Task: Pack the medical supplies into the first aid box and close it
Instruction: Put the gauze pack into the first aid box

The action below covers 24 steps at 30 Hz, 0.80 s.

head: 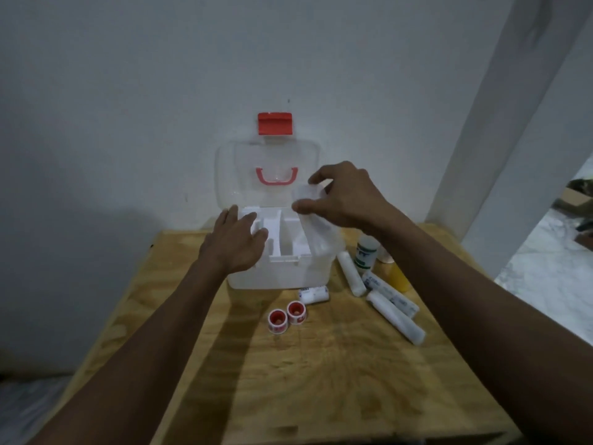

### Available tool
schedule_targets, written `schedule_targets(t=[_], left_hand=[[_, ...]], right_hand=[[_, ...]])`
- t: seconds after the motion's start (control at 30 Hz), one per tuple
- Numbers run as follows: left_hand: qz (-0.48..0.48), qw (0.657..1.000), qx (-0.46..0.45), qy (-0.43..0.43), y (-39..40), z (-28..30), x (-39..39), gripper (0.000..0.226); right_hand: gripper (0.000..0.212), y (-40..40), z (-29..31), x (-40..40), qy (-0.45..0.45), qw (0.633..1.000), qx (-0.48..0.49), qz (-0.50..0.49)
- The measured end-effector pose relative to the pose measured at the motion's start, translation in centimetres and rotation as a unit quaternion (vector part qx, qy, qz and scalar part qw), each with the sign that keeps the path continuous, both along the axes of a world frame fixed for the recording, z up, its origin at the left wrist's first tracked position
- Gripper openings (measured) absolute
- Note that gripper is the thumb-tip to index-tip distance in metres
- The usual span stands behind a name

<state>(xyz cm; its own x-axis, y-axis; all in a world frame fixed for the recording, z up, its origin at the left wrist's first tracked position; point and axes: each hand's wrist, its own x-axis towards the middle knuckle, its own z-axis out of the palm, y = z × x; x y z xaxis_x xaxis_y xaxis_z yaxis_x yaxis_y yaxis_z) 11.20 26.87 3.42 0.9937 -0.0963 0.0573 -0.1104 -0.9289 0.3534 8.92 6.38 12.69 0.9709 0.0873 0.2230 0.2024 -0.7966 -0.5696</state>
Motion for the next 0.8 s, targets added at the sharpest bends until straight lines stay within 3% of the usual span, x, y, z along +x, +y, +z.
schedule_targets(t=[0.2,0.5,0.8], left_hand=[[-0.028,0.998,0.045,-0.013,0.0,0.7,1.0,0.06],[-0.031,0.996,0.086,-0.013,0.3,-0.6,0.8,0.059],[-0.03,0.995,0.098,-0.018,0.3,-0.6,0.6,0.059]], right_hand=[[0.058,2.1,-1.2,3.7,0.02,0.998,-0.02,-0.059],[0.046,3.8,-5.6,4.4,0.065,0.987,-0.134,-0.055],[0.044,4.6,-7.9,4.8,0.079,0.985,-0.144,-0.055]])
